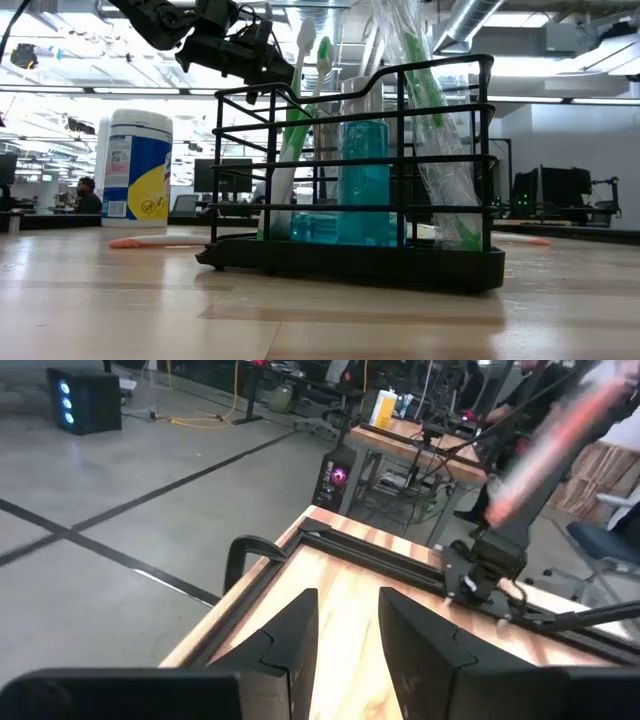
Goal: Pick & Place toothbrushing station
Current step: Put the orange toothbrush into the black wire organizer
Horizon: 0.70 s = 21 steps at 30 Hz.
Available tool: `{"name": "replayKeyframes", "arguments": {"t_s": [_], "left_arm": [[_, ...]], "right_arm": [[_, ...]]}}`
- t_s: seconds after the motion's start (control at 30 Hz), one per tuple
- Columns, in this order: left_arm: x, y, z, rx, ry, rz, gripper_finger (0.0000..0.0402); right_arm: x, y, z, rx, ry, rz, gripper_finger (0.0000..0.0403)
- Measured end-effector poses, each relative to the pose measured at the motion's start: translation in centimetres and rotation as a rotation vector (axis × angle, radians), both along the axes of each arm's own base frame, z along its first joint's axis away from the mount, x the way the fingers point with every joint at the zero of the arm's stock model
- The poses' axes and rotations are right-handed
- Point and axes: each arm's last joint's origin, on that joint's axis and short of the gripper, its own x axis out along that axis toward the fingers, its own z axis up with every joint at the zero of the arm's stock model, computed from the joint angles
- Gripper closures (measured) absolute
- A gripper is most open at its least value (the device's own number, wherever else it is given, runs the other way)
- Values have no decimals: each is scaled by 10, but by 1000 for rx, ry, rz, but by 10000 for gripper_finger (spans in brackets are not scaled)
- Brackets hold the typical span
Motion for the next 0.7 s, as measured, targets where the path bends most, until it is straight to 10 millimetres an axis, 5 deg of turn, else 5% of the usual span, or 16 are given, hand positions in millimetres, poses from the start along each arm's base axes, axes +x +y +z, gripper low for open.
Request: {"name": "replayKeyframes", "arguments": {"t_s": [0.17, 0.7], "left_arm": [[0, -2, 0, -43, -16, -59, 300], [8, -13, 0, -35, -13, -123, 300]], "right_arm": [[-4, 49, 5, 34, -15, -22, 403], [-7, 193, -24, 99, 140, 24, 403]]}}
